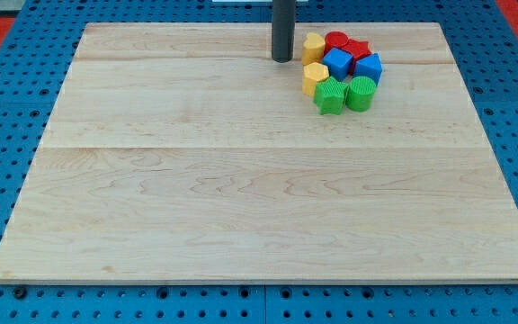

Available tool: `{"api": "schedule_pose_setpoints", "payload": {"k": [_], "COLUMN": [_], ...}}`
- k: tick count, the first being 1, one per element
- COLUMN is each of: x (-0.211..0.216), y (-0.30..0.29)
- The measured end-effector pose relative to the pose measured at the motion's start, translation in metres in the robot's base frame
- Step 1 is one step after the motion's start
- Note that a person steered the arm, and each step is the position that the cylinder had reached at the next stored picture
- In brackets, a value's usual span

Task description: Drag the green circle to the bottom of blue triangle

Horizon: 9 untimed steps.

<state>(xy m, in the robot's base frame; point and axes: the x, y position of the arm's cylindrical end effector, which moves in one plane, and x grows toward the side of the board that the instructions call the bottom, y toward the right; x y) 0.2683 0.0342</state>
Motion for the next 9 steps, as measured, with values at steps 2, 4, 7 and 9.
{"api": "schedule_pose_setpoints", "payload": {"k": [2, 4, 7, 9], "x": [0.046, 0.061, 0.089, 0.069], "y": [0.031, 0.029, 0.050, 0.158]}}
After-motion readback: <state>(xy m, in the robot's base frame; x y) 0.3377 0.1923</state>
